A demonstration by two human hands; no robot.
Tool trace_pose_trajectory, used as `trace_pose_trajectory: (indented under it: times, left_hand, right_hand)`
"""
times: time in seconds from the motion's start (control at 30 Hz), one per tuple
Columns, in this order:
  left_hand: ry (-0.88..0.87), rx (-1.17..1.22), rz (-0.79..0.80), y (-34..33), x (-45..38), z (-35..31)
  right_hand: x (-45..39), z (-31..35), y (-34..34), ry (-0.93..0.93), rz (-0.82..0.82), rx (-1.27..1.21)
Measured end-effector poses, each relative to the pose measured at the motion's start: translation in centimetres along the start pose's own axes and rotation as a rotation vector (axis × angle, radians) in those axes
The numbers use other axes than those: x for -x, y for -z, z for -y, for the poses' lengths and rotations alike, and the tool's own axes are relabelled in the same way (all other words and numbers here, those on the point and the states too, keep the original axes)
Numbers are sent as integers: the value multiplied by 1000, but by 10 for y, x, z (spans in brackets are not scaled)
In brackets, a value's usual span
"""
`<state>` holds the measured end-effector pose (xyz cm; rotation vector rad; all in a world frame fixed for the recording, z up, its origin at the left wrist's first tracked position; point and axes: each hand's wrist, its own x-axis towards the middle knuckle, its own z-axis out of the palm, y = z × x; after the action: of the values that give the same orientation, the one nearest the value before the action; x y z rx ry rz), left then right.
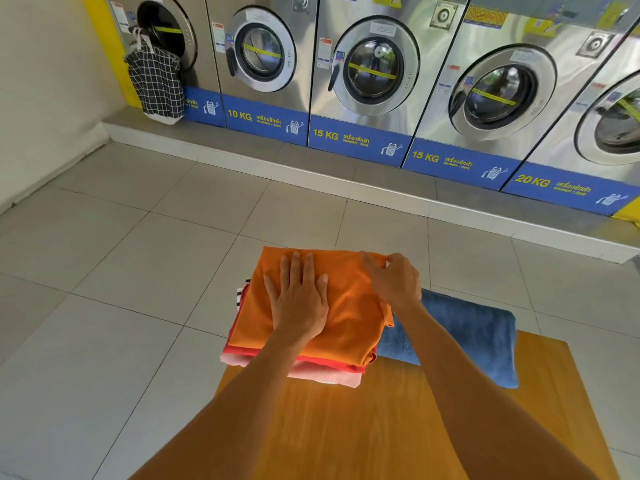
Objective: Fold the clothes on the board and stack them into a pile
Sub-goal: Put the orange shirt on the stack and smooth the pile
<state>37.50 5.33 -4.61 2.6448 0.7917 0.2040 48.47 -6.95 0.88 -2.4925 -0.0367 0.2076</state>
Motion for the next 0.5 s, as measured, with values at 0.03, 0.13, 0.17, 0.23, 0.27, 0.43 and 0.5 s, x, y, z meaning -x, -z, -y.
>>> trace_pose_trajectory:
  times: [0.03,0.13,0.17,0.23,0.27,0.43,0.5]
  left_hand:
    - [-1,1,-1,0,0,0]
    - [-5,-6,-5,-1,0,1]
    - [-4,-8,-8,-1,-1,1]
    - [0,-2,-15,0,-1,0]
    - [2,3,-16,0,-1,0]
    - [3,8,-13,2,1,-1]
    - [4,10,-10,2,1,-1]
  right_hand:
    - [-2,2,0,8,33,25]
    - [-12,4,3,67,73,64]
    - [-15,6,5,88,54,54]
    - [-16,13,7,145,-12,1]
    - [-14,17,7,174,-52,-35]
    - [-10,35,0,147,-21,-203]
    - [-13,40,2,-81,84,-408]
